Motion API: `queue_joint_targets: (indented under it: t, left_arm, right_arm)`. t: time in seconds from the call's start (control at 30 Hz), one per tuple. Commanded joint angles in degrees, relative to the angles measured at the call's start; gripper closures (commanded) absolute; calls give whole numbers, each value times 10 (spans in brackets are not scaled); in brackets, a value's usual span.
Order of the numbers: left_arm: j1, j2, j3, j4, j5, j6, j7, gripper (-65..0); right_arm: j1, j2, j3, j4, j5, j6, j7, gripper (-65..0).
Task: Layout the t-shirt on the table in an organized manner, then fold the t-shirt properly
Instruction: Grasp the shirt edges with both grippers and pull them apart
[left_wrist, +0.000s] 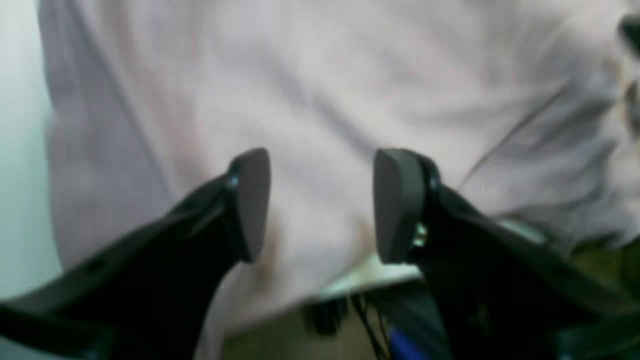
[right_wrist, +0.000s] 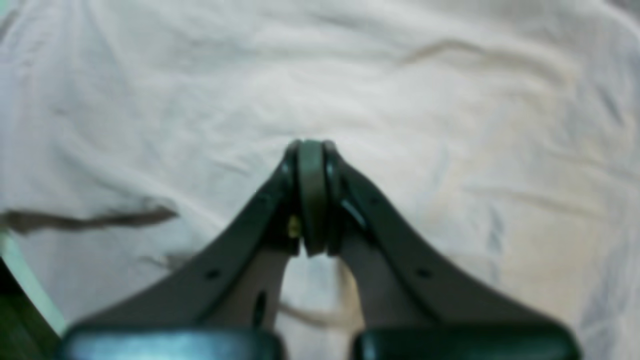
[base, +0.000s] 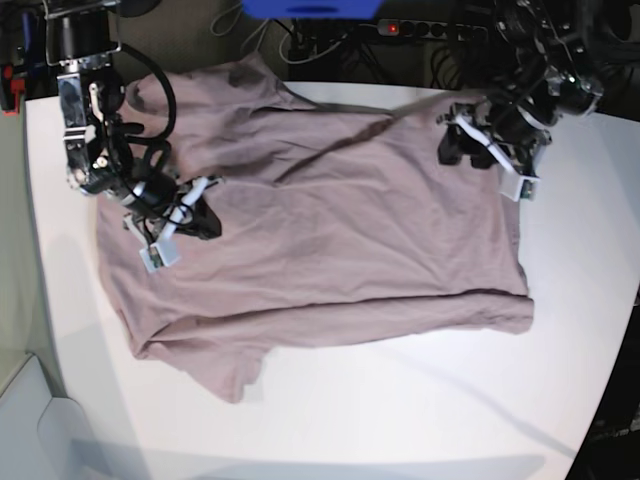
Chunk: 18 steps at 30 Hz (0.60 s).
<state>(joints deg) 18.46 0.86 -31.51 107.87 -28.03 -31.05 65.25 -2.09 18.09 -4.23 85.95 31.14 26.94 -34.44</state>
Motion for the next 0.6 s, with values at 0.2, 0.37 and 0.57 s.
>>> queue_joint_targets:
  t: [0.2, 0.37, 0.57]
  left_arm:
    - [-41, -28, -19, -93, -11, 3, -12, -195]
    - [-106, -43, -5, -155, 48, 3, -53, -189]
    - [-203, -45, 10, -275, 161, -1, -99, -189]
  right_arm:
    - [-9, 1, 2, 6, 6, 2, 9, 0]
    - [-20, 4, 3, 1, 6, 2, 9, 0]
    - [-40, 14, 5, -2, 6, 2, 9, 0]
